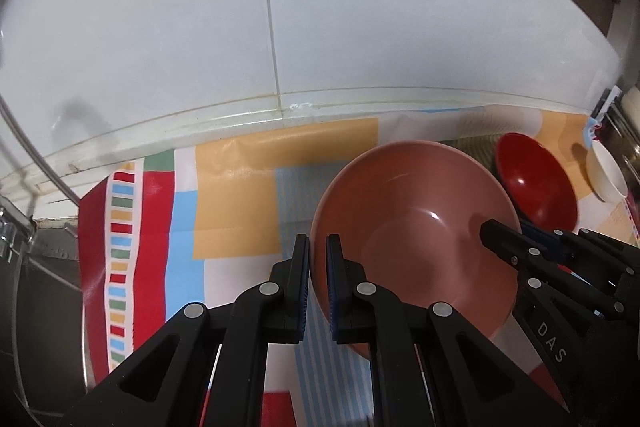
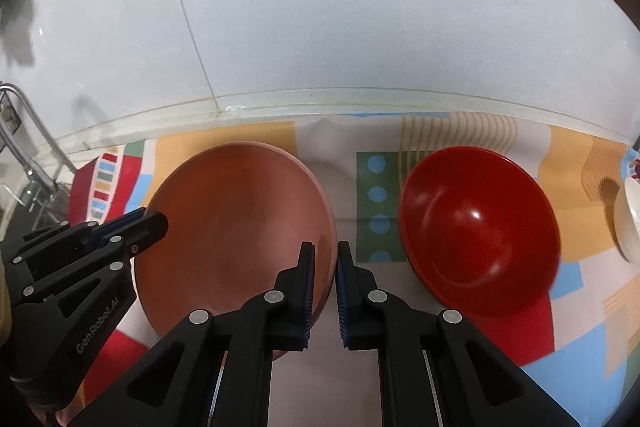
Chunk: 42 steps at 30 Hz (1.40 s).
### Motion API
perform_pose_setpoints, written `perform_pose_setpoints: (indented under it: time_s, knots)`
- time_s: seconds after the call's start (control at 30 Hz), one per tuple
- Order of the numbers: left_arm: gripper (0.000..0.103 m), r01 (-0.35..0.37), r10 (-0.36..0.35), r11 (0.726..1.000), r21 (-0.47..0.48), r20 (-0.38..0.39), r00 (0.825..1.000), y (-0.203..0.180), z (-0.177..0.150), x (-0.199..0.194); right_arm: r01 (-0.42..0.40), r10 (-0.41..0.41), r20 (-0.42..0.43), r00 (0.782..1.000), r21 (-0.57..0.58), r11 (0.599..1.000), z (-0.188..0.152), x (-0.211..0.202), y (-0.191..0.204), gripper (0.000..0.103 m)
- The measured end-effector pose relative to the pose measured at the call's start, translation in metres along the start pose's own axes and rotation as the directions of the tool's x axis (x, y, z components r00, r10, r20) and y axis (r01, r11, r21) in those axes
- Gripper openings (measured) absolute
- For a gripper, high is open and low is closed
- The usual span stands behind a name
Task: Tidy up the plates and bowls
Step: 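Lift the pink bowl with both grippers and carry it toward the plate stack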
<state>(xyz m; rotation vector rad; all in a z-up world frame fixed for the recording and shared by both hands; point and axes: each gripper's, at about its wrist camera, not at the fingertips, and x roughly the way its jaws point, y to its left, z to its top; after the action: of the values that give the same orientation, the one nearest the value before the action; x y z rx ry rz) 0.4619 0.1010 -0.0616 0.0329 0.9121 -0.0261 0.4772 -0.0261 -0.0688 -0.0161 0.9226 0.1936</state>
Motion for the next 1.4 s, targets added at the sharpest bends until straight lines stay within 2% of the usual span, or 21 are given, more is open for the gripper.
perform_pose_setpoints:
  time_s: [0.4,0.7,1.03,1.4]
  knots:
    - [0.010,0.069,-0.070,0.997,0.018,0.057,0.996,-0.032,-0.029,-0.068,0.006,-0.006,0.032,0.999,0.015,1.000,-0.032,-0.065,-0.016,0.012]
    - [0.010,0.120,-0.123,0.991,0.053,0.069,0.990,-0.062,-0.057,-0.105,0.033,-0.036,0.069,0.997,0.044,0.998,-0.059,-0.112,-0.039,0.012]
    - [0.010,0.204,-0.209,0.973,0.105,0.041,0.977,-0.107,-0.087,-0.124,0.089,-0.095,0.068,0.993,0.088,0.992,-0.103,-0.154,-0.070,0.012]
    - [0.010,0.262,-0.258,0.954,0.149,-0.046,0.965,-0.161,-0.119,-0.116,0.150,-0.152,-0.002,0.988,0.163,0.975,-0.151,-0.172,-0.117,0.012]
